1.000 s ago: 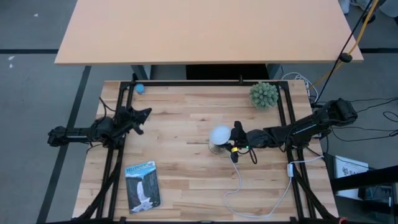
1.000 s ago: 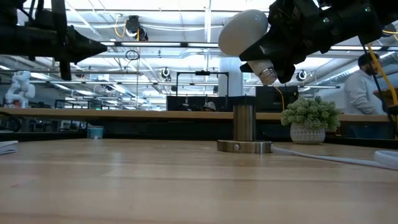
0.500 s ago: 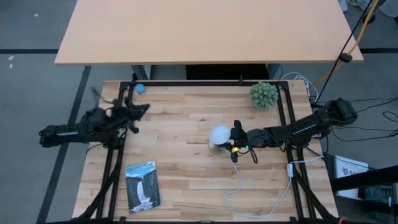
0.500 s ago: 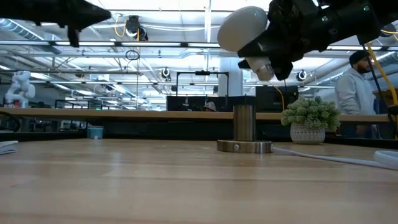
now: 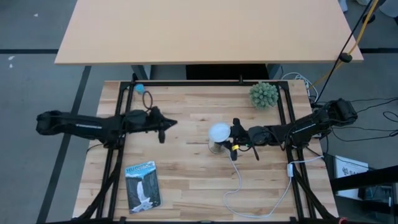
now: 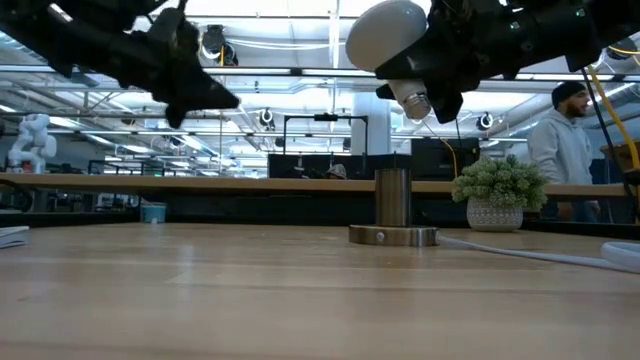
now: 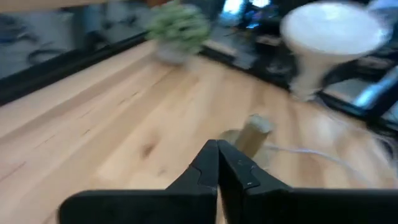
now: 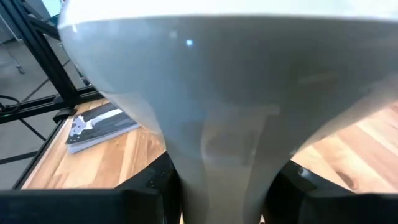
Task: Screw lightbulb
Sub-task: Insert the lightbulb into the lamp
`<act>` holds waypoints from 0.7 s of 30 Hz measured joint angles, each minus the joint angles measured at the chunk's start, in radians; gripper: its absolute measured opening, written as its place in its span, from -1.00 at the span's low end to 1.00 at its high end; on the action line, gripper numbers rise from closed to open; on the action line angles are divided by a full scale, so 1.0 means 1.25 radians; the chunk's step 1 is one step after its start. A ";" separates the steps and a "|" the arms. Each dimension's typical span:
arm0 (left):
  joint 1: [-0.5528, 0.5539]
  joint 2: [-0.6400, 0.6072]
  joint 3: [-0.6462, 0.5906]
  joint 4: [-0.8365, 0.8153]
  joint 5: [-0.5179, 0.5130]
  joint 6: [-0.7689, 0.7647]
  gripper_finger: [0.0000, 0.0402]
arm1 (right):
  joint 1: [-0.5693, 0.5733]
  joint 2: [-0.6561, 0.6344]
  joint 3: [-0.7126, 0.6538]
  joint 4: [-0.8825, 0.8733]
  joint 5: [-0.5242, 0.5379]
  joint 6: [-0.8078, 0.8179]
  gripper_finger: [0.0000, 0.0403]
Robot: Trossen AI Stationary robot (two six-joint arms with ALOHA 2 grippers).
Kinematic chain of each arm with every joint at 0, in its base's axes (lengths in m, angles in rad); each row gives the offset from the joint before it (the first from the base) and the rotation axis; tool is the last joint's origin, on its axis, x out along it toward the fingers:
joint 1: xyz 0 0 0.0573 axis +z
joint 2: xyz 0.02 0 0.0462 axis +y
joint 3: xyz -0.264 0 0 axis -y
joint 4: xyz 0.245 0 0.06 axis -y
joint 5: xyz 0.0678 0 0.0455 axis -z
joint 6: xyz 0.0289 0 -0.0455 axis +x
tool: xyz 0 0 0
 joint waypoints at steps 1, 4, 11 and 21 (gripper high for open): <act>-0.003 0.029 0.000 0.042 0.020 0.018 -1.00 | 0.000 0.000 0.000 0.000 0.000 0.000 -0.25; -0.024 0.110 0.000 0.184 0.075 0.075 -0.95 | 0.000 0.000 0.000 -0.003 -0.001 0.001 -0.25; -0.048 0.219 0.000 0.426 0.086 0.084 -0.52 | 0.000 0.000 0.000 -0.003 -0.017 0.017 -0.25; -0.053 0.236 0.000 0.425 0.073 0.018 -0.11 | -0.001 0.000 0.000 -0.003 -0.016 0.027 -0.25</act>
